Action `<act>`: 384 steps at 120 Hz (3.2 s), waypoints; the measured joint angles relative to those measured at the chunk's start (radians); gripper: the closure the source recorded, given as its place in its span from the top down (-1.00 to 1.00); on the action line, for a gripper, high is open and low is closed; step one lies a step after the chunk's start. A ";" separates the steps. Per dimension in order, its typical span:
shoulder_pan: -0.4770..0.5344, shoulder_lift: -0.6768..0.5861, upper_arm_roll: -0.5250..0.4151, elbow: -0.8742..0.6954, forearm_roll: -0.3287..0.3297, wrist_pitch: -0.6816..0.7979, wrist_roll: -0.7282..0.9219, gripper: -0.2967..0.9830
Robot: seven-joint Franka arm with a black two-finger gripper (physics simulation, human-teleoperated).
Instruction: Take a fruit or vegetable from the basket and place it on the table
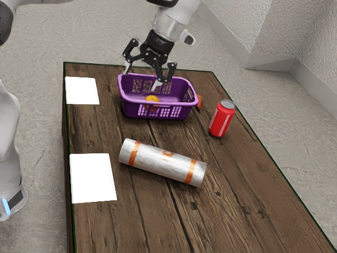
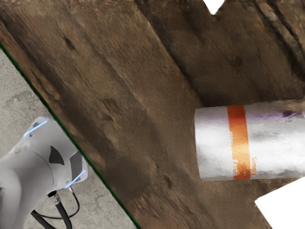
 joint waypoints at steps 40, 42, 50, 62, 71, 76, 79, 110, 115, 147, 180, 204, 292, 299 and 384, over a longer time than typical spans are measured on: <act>-0.017 0.010 0.154 0.014 0.023 0.286 -0.507 0.54; -0.016 0.027 0.165 0.018 0.035 0.291 -0.502 0.54; -0.006 0.060 0.188 0.005 0.087 0.330 -0.477 0.54; 0.048 0.034 0.197 -0.078 0.147 0.414 -0.439 0.54; 0.087 0.032 0.194 -0.122 0.169 0.465 -0.408 0.54; 0.092 0.032 0.192 -0.146 0.175 0.493 -0.393 0.54; 0.094 0.031 0.191 -0.162 0.178 0.510 -0.383 0.54; 0.133 0.014 0.190 -0.305 0.161 0.662 -0.308 0.54; 0.152 0.015 0.192 -0.307 0.158 0.676 -0.299 0.54; 0.210 0.127 0.192 -0.221 0.133 0.724 -0.238 0.54; 0.207 0.119 0.190 -0.358 0.084 0.846 -0.200 0.54; 0.208 0.146 0.190 -0.373 0.063 0.912 -0.182 0.54; 0.231 0.158 0.197 -0.425 0.017 1.005 -0.144 0.54; 0.242 0.162 0.197 -0.427 0.016 1.011 -0.143 0.54; 0.258 0.210 0.199 -0.433 0.006 1.055 -0.136 0.54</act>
